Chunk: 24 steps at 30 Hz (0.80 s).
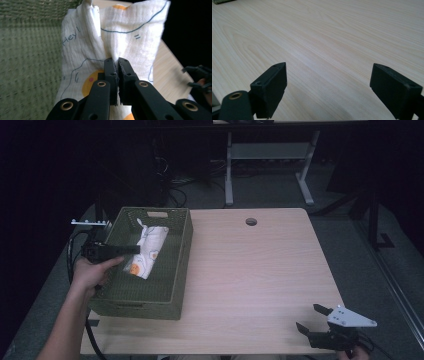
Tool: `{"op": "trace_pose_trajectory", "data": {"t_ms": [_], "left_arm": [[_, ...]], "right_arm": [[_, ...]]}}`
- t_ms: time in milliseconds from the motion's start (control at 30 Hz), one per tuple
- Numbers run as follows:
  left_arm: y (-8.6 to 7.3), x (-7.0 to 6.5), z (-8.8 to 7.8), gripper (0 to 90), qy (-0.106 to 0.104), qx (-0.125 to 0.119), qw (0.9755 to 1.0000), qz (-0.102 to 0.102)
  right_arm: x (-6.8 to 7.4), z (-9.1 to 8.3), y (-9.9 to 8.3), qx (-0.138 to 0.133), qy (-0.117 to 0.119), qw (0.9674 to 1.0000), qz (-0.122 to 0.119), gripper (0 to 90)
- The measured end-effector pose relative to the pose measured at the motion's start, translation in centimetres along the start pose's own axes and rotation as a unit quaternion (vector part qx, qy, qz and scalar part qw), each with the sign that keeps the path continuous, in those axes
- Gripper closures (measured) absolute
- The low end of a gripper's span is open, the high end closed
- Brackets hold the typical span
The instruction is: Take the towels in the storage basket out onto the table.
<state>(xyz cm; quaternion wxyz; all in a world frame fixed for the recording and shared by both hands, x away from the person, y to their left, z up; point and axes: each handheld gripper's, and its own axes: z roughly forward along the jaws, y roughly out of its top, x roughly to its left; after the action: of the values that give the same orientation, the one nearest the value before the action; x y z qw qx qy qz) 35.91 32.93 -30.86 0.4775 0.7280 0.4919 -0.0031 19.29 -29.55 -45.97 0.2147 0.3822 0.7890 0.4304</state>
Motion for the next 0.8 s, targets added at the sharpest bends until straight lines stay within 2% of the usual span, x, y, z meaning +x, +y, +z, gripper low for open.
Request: {"op": "trace_pose_trajectory", "data": {"t_ms": [233, 333, 500, 700, 800], "left_arm": [[0.7, -0.8, -0.3, 87.1, -0.042, -0.023, 0.9988, -0.002], [0.8, -1.2, -0.1, 87.1, -0.05, -0.026, 0.9984, 0.0], [1.3, -2.3, 0.4, 87.1, -0.065, -0.026, 0.9975, 0.014], [2.0, -3.2, 0.6, 87.1, -0.084, -0.033, 0.9958, 0.017], [2.2, -3.8, 0.9, 87.1, -0.083, -0.028, 0.9959, 0.022]], "right_arm": [[0.0, 0.0, 0.0, -0.002, -0.001, 1.0, 0.001, 13.8], [-0.1, 0.0, 0.0, -0.002, -0.001, 1.0, 0.002, 13.8], [0.0, -0.1, 0.0, -0.003, -0.002, 1.0, 0.002, 13.8], [0.0, -0.1, 0.0, -0.003, -0.002, 1.0, 0.002, 13.8], [-0.1, -0.2, 0.0, -0.006, -0.004, 1.0, -0.001, 13.8]]}}
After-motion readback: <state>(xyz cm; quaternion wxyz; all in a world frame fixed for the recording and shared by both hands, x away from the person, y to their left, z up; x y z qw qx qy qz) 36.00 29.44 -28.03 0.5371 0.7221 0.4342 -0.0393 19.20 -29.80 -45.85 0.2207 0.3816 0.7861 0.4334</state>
